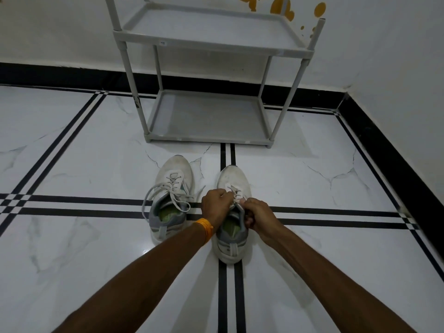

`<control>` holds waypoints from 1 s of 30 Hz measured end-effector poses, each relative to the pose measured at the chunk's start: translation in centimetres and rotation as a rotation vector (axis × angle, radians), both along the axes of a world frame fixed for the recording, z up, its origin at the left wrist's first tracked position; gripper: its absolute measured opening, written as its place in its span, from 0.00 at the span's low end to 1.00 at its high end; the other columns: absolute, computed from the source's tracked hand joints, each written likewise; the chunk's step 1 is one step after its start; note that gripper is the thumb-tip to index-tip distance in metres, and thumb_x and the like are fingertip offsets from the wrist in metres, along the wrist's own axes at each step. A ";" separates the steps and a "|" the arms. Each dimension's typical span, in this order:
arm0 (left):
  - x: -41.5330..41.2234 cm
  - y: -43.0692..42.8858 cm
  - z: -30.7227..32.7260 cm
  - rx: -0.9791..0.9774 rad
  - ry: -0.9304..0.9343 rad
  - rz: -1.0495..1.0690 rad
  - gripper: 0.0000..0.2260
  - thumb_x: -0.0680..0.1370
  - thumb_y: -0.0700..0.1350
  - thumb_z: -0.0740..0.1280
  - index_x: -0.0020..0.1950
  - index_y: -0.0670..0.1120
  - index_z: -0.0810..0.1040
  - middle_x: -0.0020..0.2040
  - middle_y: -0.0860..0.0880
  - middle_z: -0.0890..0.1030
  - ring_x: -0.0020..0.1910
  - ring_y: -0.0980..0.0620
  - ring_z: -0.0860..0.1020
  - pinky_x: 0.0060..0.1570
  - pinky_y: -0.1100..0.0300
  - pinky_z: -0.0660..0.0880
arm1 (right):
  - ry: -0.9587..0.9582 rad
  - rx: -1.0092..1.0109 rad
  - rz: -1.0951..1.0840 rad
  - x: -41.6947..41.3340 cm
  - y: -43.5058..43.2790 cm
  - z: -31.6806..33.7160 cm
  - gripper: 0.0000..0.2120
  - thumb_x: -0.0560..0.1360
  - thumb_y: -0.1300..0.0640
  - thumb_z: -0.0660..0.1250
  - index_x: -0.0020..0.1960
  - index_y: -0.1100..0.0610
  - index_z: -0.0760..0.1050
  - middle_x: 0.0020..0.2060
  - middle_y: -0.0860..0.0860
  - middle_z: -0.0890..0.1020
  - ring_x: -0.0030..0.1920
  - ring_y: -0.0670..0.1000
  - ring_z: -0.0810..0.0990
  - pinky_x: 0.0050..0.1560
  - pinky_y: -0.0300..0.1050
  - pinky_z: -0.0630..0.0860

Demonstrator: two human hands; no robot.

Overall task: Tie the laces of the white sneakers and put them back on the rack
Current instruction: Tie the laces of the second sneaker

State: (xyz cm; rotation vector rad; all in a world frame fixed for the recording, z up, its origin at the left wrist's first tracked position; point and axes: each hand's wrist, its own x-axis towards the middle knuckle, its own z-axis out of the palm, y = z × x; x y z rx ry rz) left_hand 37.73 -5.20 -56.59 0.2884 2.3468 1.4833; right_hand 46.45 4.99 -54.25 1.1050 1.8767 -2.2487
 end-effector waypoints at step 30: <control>-8.6 -15.6 4.4 -0.609 -0.189 -0.290 0.34 0.69 0.53 0.71 0.70 0.45 0.60 0.56 0.39 0.77 0.45 0.44 0.78 0.40 0.55 0.78 | -0.221 0.577 0.291 -1.0 -0.4 -0.6 0.21 0.72 0.49 0.70 0.60 0.57 0.68 0.53 0.57 0.78 0.48 0.56 0.80 0.40 0.56 0.84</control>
